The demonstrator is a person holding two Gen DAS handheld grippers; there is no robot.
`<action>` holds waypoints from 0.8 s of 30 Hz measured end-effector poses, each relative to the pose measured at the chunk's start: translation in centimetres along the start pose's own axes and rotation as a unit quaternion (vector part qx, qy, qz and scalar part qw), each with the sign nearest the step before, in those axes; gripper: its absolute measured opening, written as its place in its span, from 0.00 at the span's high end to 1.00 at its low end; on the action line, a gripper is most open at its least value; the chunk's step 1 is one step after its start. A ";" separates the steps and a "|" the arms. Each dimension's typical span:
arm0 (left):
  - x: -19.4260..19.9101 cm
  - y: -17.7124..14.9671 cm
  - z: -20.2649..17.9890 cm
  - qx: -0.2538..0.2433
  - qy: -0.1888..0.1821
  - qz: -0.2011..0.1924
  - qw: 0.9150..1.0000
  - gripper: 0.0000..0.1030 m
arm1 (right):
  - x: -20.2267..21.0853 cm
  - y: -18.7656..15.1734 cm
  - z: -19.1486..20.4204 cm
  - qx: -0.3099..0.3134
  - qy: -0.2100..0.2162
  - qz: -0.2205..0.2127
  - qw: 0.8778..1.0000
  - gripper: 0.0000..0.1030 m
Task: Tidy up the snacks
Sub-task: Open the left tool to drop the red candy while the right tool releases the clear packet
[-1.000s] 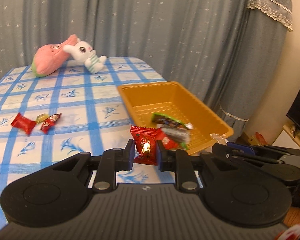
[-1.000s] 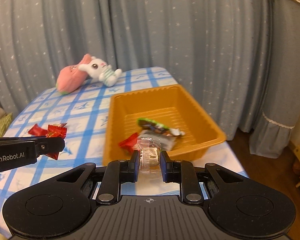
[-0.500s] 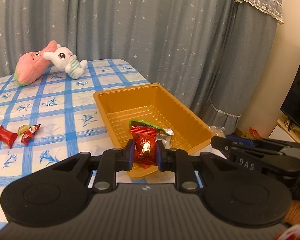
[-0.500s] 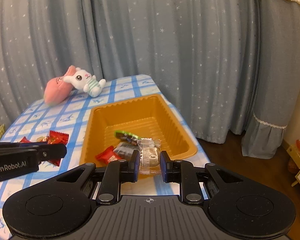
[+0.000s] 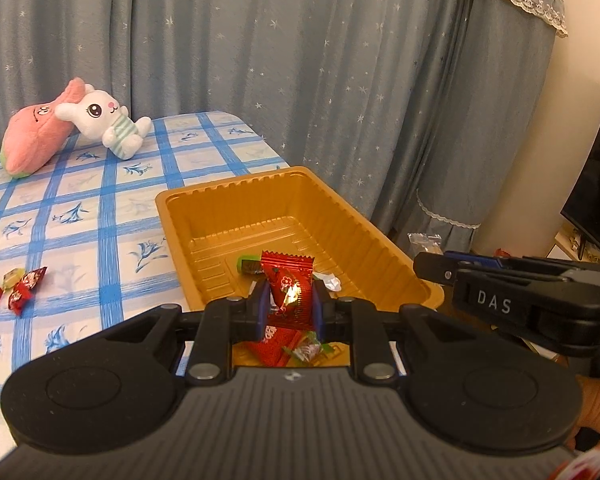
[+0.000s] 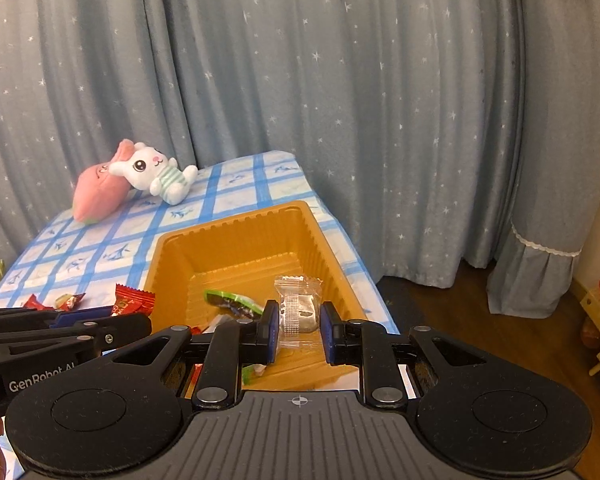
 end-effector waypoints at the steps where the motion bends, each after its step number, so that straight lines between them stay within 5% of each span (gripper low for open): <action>1: -0.3 0.0 0.0 0.000 -0.001 0.001 1.000 0.81 | -0.3 0.0 -0.1 0.000 0.000 0.001 1.000 0.79; 8: -2.3 0.0 0.2 0.001 -0.001 0.007 1.000 0.80 | -1.8 0.2 -0.1 0.003 -0.003 0.006 1.000 0.79; 10: -2.5 -0.1 0.3 -0.003 0.004 0.007 1.000 0.68 | -2.1 0.2 -0.1 0.004 -0.003 0.007 1.000 0.79; 24: 0.8 -1.3 4.7 0.030 0.045 0.004 0.999 0.68 | -2.1 0.3 0.6 0.004 0.009 0.009 1.000 0.79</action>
Point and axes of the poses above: each gripper's, at about its wrist camera, not at the fingertips, and x roughly against the way its jaws point, z to its left, y to its top, the point moved 1 cm from there along -x, roughly the way its jaws point, and after that the axes turned 12 degrees about -z, right-handed, at the moved point
